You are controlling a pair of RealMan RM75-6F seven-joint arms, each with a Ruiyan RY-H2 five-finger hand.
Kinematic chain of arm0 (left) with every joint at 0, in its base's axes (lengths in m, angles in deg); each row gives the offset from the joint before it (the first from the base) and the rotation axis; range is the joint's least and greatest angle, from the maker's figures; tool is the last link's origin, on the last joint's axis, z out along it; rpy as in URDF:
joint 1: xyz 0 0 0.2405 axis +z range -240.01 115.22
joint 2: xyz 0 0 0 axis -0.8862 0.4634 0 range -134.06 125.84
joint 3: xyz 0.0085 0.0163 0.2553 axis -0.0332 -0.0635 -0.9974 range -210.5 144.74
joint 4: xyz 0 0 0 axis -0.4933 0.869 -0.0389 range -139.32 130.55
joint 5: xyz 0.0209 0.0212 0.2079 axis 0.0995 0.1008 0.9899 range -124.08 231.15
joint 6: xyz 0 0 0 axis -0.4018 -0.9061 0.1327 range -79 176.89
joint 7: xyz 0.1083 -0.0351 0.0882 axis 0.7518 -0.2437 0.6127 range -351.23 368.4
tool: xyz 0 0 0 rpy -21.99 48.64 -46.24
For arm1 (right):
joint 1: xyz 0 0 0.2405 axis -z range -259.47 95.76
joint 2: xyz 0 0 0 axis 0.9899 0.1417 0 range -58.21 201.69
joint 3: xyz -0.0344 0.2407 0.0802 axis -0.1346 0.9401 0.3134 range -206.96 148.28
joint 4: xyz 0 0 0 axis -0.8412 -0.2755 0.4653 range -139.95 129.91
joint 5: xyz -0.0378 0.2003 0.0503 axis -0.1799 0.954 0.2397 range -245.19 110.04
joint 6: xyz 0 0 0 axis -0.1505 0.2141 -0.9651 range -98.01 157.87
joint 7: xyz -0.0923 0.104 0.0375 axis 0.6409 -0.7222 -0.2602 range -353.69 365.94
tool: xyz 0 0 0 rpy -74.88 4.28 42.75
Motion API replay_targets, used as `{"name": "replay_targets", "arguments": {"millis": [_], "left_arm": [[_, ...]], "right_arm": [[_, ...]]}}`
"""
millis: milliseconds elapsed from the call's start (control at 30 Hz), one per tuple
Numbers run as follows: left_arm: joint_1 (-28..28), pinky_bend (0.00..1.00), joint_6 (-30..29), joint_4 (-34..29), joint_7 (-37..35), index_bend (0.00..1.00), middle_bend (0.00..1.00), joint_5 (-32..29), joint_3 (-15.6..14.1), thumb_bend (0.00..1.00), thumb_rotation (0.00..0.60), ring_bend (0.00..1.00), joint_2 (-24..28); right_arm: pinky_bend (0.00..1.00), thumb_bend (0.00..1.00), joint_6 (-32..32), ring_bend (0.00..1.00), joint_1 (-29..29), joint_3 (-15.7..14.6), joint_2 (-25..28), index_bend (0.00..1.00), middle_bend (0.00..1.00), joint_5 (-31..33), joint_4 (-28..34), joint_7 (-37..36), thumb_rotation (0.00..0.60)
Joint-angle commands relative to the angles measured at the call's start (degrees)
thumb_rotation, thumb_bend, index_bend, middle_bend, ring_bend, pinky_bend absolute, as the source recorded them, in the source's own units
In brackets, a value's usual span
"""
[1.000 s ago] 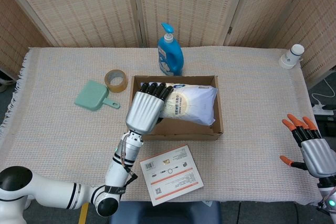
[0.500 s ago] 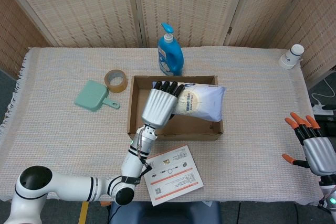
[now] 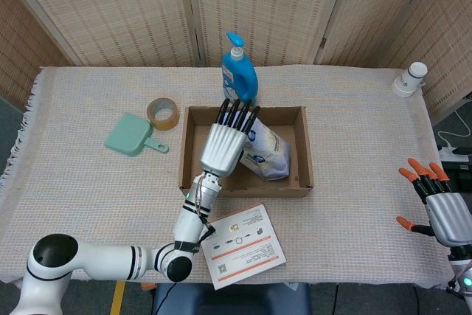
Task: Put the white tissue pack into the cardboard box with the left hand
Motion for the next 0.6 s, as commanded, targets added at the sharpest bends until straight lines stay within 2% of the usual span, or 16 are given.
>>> {"name": "replay_targets", "arguments": {"millis": [33,367,600], "left_arm": [[0.3,0.04,0.0,-0.1,-0.2,0.0,0.0,0.1,0.1,0.22,0.6,0.0,0.5],[3.2,0.03,-1.8,-4.8,2.3,0.0,0.0,0.1,-0.8,0.22,0.6,0.0,6.4],[9.8,0.04,-4.5,-10.9,0.5,0.0,0.0,2.5,-2.6,0.22,0.6,0.0,17.8]], "right_arm": [[0.0,0.0,-0.3,0.0,-0.1,0.0,-0.1,0.16,0.0,0.1,-0.1,0.0,0.6],[0.0,0.0,-0.6,0.0,-0.2,-0.2,-0.2,0.16,0.0,-0.1,-0.1,0.1,0.6],[0.0,0.0,-0.2,0.0,-0.2,-0.6,-0.2,0.16,0.0,-1.1,0.5,0.5,0.6]]}}
